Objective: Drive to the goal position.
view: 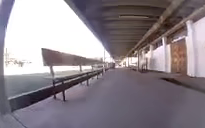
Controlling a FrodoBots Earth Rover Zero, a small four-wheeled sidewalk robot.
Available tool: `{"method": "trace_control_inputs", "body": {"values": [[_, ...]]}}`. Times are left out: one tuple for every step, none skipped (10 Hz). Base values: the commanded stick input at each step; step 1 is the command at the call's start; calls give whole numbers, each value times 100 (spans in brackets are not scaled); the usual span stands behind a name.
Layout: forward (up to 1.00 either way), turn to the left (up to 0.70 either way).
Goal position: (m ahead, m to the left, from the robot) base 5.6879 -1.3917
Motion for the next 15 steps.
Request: {"method": "trace_control_inputs", "body": {"values": [[96, -27], [98, -35], [99, -38], [100, -39], [100, -39], [100, 1], [100, 1], [100, 1], [100, 1], [100, 1], [100, 1], [100, 1], [100, 1], [100, 1], [100, 1]]}}
